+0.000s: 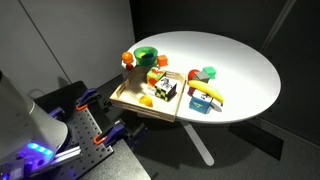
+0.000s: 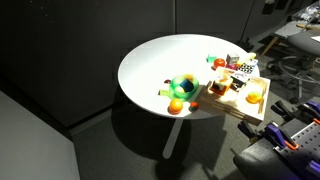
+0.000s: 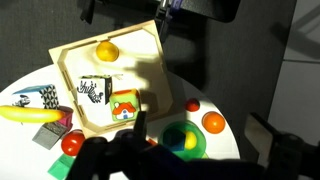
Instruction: Put the orange block in the bowl
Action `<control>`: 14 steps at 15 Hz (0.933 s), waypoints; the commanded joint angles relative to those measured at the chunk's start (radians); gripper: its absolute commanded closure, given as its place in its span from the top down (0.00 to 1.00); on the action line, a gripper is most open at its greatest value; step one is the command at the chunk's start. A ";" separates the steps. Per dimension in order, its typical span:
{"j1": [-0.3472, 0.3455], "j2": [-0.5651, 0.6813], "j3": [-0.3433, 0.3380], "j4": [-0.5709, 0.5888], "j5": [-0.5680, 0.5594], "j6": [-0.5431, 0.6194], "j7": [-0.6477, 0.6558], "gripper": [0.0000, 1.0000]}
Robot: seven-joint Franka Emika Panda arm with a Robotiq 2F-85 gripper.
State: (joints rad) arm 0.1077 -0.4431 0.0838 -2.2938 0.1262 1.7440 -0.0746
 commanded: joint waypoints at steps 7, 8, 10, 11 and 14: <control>0.016 0.194 0.053 0.097 -0.009 0.282 0.071 1.00; 0.014 0.214 0.057 0.101 -0.019 0.320 0.079 1.00; 0.011 0.255 0.063 0.113 -0.036 0.379 0.097 1.00; 0.009 0.277 0.065 0.119 -0.049 0.404 0.108 1.00; 0.005 0.338 0.067 0.136 -0.103 0.451 0.154 1.00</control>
State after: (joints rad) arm 0.1189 -0.1711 0.1423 -2.2063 0.0825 2.1724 0.0164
